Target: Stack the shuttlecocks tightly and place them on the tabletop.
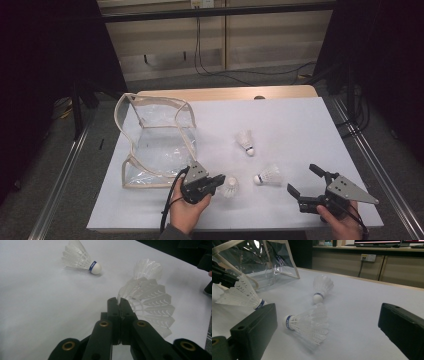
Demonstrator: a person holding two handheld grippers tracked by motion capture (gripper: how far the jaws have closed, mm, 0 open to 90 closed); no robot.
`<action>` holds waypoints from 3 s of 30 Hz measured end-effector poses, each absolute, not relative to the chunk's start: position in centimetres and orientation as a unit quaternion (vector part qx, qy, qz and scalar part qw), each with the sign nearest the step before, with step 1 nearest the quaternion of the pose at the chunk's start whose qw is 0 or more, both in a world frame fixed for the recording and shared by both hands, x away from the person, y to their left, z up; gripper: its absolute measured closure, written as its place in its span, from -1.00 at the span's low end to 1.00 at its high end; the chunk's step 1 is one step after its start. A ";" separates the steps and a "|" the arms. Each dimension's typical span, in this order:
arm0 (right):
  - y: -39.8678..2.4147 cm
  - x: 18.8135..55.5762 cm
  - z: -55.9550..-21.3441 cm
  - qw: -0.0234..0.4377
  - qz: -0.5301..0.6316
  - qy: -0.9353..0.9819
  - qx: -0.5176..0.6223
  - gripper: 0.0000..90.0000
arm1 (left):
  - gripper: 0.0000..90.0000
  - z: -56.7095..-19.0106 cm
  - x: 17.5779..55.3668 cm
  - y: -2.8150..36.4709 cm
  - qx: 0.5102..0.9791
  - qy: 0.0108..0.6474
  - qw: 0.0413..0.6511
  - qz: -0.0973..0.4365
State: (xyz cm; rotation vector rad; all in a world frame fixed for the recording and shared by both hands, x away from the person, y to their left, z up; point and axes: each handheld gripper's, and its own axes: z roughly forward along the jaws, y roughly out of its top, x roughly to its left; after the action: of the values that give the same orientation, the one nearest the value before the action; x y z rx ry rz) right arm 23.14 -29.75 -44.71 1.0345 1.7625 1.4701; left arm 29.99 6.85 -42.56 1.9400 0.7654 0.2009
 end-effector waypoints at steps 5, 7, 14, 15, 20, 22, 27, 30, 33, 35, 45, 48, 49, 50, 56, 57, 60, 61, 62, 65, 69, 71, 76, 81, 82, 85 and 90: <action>-29.7 23.1 -44.7 0.306 0.557 0.667 0.390 -0.96 | 0.99 -42.4 30.0 5.6 0.800 0.321 0.501 0.077; -29.7 23.1 -44.7 0.306 0.556 0.667 0.390 -0.96 | 0.99 -42.3 30.1 5.2 0.799 0.326 0.501 0.074; -29.8 23.1 -44.7 0.308 0.556 0.667 0.389 -0.96 | 0.99 -41.7 30.3 3.7 0.798 0.327 0.503 0.061; -29.8 23.1 -44.7 0.307 0.557 0.667 0.388 -0.96 | 0.99 -41.5 30.4 3.6 0.798 0.326 0.504 0.061; -29.7 23.1 -44.7 0.306 0.557 0.667 0.388 -0.96 | 0.99 -40.8 30.9 3.0 0.795 0.333 0.503 0.059; -29.7 23.1 -44.7 0.307 0.558 0.667 0.387 -0.96 | 0.99 -40.5 31.2 2.8 0.795 0.338 0.501 0.060; -29.8 23.1 -44.7 0.308 0.557 0.667 0.388 -0.96 | 0.99 -40.0 32.0 2.3 0.792 0.347 0.498 0.056; -29.8 23.1 -44.7 0.308 0.557 0.667 0.387 -0.96 | 0.99 -40.0 32.4 2.0 0.788 0.351 0.503 0.052; -29.8 23.1 -44.6 0.308 0.557 0.667 0.387 -0.96 | 0.99 -39.9 32.8 1.7 0.785 0.356 0.504 0.053; -29.8 23.1 -44.6 0.308 0.557 0.668 0.386 -0.96 | 0.99 -39.9 33.0 1.5 0.783 0.362 0.502 0.055; -29.8 23.1 -44.6 0.307 0.557 0.667 0.387 -0.96 | 0.98 -39.9 34.2 0.7 0.773 0.388 0.498 0.065; -29.8 23.1 -44.7 0.307 0.558 0.667 0.387 -0.96 | 0.98 -40.1 34.5 0.7 0.773 0.392 0.494 0.065; -29.8 23.1 -44.7 0.307 0.559 0.667 0.386 -0.96 | 0.98 -40.1 34.5 0.7 0.772 0.396 0.492 0.065; -29.8 23.1 -44.7 0.307 0.559 0.667 0.385 -0.96 | 0.97 -40.2 34.6 0.6 0.773 0.397 0.491 0.067; -29.8 23.0 -44.6 0.308 0.559 0.666 0.386 -0.96 | 0.97 -40.1 34.8 0.6 0.775 0.400 0.484 0.065; -29.8 23.0 -44.6 0.307 0.560 0.666 0.386 -0.96 | 0.97 -40.1 34.9 0.6 0.774 0.398 0.487 0.071; -29.8 23.0 -44.6 0.306 0.560 0.666 0.386 -0.96 | 0.97 -40.0 34.9 0.6 0.768 0.398 0.494 0.089; -29.8 23.0 -44.6 0.307 0.559 0.666 0.386 -0.96 | 0.95 -40.0 34.9 0.6 0.763 0.400 0.497 0.104; -29.8 23.0 -44.6 0.307 0.559 0.667 0.386 -0.96 | 0.95 -40.0 34.9 0.7 0.762 0.401 0.497 0.106; -29.8 23.0 -44.6 0.308 0.559 0.667 0.385 -0.96 | 0.95 -40.0 35.0 0.6 0.756 0.404 0.500 0.125; -29.8 23.0 -44.6 0.308 0.561 0.665 0.385 -0.96 | 0.93 -40.2 35.3 0.6 0.749 0.416 0.498 0.136; -29.8 23.0 -44.6 0.308 0.560 0.666 0.385 -0.96 | 0.92 -40.3 35.5 0.7 0.745 0.424 0.495 0.141; -29.8 23.0 -44.6 0.308 0.560 0.666 0.385 -0.96 | 0.94 -40.4 35.6 0.9 0.738 0.431 0.495 0.158; -29.8 23.0 -44.6 0.305 0.560 0.666 0.386 -0.96 | 0.96 -40.3 35.7 1.1 0.734 0.436 0.492 0.169; -29.8 23.0 -44.6 0.306 0.559 0.666 0.386 -0.96 | 0.96 -40.4 35.7 1.0 0.736 0.436 0.489 0.170; -29.8 23.0 -44.6 0.308 0.560 0.666 0.383 -0.96 | 0.91 -40.6 35.9 0.8 0.735 0.437 0.490 0.170; -29.8 23.1 -44.7 0.305 0.561 0.667 0.385 -0.96 | 0.91 -41.0 36.3 0.5 0.738 0.434 0.489 0.166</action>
State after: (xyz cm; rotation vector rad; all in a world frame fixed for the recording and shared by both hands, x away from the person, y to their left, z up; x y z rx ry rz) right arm 23.05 -29.79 -44.65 1.0192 1.7662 1.4844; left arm 36.28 0.51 -40.99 1.7935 1.0547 0.4035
